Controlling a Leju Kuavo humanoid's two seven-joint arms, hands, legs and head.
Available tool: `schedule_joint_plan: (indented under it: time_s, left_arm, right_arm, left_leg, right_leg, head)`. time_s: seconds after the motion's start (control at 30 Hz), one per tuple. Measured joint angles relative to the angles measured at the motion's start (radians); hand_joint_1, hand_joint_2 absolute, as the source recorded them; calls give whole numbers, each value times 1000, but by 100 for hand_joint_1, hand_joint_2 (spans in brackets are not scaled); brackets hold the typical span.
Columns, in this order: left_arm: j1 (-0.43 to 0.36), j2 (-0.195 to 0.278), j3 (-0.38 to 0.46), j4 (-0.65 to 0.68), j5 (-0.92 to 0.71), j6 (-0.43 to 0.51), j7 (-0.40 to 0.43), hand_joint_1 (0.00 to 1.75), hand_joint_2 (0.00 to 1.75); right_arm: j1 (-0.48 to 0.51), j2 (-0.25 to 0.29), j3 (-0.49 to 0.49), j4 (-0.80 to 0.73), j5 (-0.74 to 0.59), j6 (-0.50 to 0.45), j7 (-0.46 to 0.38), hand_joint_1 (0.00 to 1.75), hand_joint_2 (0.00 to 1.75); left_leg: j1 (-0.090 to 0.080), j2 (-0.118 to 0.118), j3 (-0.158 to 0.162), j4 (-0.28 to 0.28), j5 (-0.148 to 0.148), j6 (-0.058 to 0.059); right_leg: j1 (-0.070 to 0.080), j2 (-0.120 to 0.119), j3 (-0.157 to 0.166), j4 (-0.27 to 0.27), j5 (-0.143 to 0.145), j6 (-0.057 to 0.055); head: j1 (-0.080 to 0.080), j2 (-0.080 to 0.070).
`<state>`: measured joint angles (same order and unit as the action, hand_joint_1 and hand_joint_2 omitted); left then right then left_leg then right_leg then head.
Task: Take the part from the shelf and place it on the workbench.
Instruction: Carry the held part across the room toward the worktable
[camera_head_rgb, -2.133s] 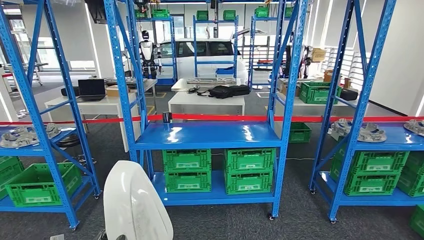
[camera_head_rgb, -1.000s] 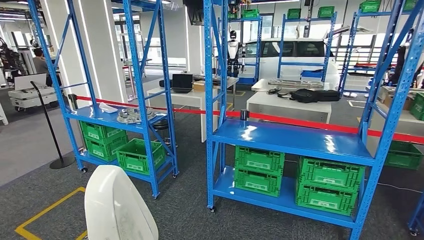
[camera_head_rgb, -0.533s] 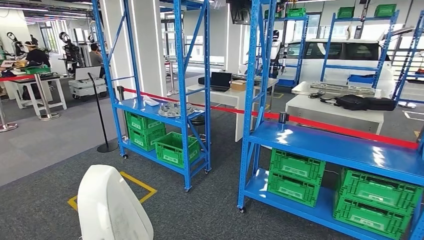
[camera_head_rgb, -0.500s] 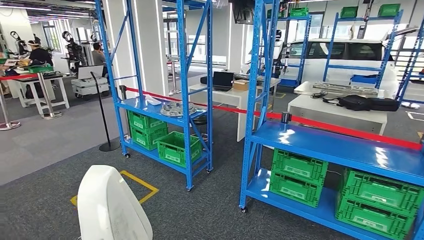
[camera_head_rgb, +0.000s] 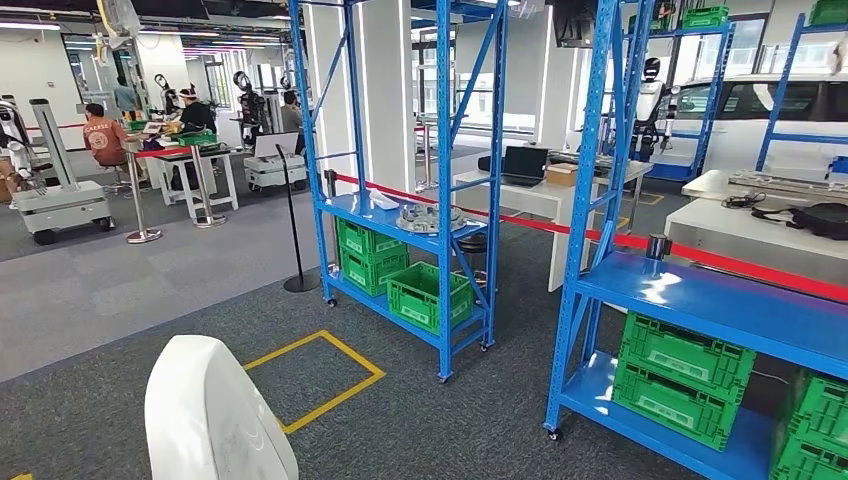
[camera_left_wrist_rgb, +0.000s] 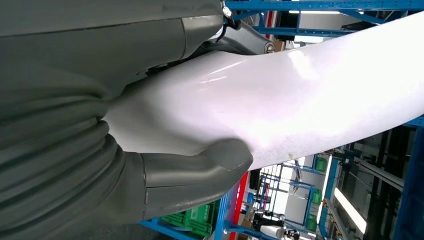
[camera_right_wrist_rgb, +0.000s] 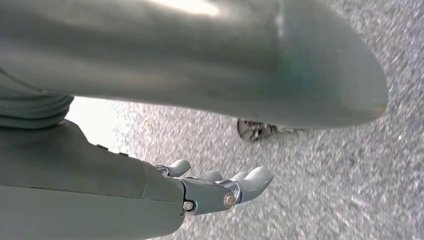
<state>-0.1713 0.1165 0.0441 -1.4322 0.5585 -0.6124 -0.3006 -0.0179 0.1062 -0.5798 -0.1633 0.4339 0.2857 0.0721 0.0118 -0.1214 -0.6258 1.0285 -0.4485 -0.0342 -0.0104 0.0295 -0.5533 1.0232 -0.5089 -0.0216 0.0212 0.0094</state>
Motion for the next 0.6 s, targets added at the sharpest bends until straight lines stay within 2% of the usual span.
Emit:
schedule_joint_plan:
  time_s: [0.03, 0.1, 0.13, 0.17, 0.2, 0.23, 0.27, 0.33, 0.37, 0.4, 0.47, 0.5, 0.53, 0.6]
  left_arm:
    - [0, 3, 2, -1, 0, 0, 0, 175, 175]
    - [0, 5, 4, -3, 0, 0, 0, 175, 175]
    - [1, 5, 4, -3, 0, 0, 0, 175, 175]
    - [3, 5, 4, -3, 0, -1, 0, 175, 175]
    - [5, 5, 4, -3, 0, -1, 1, 175, 175]
    - [7, 5, 4, -3, 0, -1, 1, 175, 175]
    - [8, 5, 4, -3, 0, -2, 2, 175, 175]
    - [8, 6, 4, -3, 1, -2, 2, 175, 175]
    - [9, 6, 4, -4, 2, -3, 3, 175, 175]
    - [11, 6, 4, -4, 3, -4, 3, 175, 175]
    - [13, 6, 4, -4, 5, -6, 5, 175, 175]
    - [14, 6, 4, -5, 6, -7, 5, 175, 175]
    - [14, 6, 4, -6, 6, -7, 5, 175, 175]
    - [15, 6, 4, -8, 6, -7, 4, 175, 175]
  right_arm:
    - [0, 0, 0, 0, 0, 0, 0, 0, 0]
    - [2, 1, 0, 0, 1, 0, 1, 0, 0]
    - [4, 1, 0, 0, 2, 0, 3, 0, 0]
    - [5, 1, 0, 0, 3, 0, 6, 0, 0]
    - [5, 1, 0, 0, 4, 0, 8, 0, 0]
    - [5, 1, 0, 0, 5, 0, 8, 0, 0]
    - [4, 1, 0, 0, 5, 0, 7, 0, 0]
    - [3, 2, 0, 0, 6, -1, 5, 0, 0]
    - [3, 2, 0, 0, 6, -1, 8, 0, 0]
    - [2, 1, 0, 0, 7, -2, 12, 0, 0]
    - [1, 2, 0, 0, 8, -2, 17, 0, 0]
    - [0, 2, 0, 0, 9, -2, 17, 0, 0]
    - [0, 2, 0, 0, 9, -2, 15, 0, 0]
    - [2, 3, 0, 0, 12, -2, 15, 0, 0]
  left_leg:
    - [-1, 24, -14, 25, -17, -4]
    - [-3, 86, -63, 138, -83, -9]
    - [-2, 102, -92, 206, -115, -12]
    - [-1, 109, -112, 256, -134, -14]
    - [0, 112, -114, 270, -134, -15]
    - [0, 117, -95, 246, -116, -16]
    - [1, 128, -58, 184, -87, -16]
    - [-1, 176, 19, 49, -45, -11]
    - [-3, 191, 41, 10, -35, -5]
    - [-6, 197, 47, -3, -35, 1]
    - [-7, 172, 43, -3, -29, 14]
    - [-6, 161, 42, -5, -26, 20]
    - [-4, 149, 41, -7, -23, 27]
    - [-2, 127, 39, -10, -18, 35]
  right_leg:
    - [-1, -13, 0, -5, 4, -8]
    - [1, -39, 0, -9, 8, -17]
    - [3, -53, -1, -9, 7, -18]
    - [4, -66, -2, -9, 7, -18]
    - [5, -80, -2, -9, 7, -18]
    - [5, -94, -2, -8, 6, -18]
    - [5, -107, -1, -7, 5, -16]
    - [8, -129, 1, -2, -1, -8]
    - [10, -138, 3, 0, -4, -3]
    - [13, -146, 4, 1, -5, 3]
    - [12, -160, 6, 1, -8, 14]
    - [9, -146, 6, 6, -13, 21]
    - [5, -119, -2, 27, -29, 26]
    - [1, -55, -50, 132, -88, 32]
  head:
    - [-1, 0]
    - [-3, 0]
    - [-3, 0]
    - [-3, 0]
    - [-3, 0]
    - [-4, 0]
    - [-4, 0]
    - [-4, 0]
    - [-3, 0]
    - [-3, 0]
    - [-2, 0]
    - [-2, 0]
    - [-1, 0]
    - [0, 0]
